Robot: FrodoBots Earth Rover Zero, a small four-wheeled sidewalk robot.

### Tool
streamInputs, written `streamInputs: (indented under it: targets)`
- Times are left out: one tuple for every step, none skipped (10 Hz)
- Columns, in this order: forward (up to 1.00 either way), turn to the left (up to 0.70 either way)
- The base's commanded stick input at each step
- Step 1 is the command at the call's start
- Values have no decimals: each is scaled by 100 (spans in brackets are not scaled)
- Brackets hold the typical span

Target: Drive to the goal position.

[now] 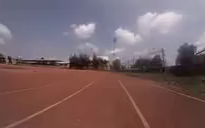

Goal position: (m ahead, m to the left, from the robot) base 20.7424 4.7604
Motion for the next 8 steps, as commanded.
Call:
streamInputs:
  targets:
    - [70, 0]
    - [70, 0]
    - [70, 0]
    - [70, 0]
    - [70, 0]
    - [70, 0]
    - [70, 0]
    - [70, 0]
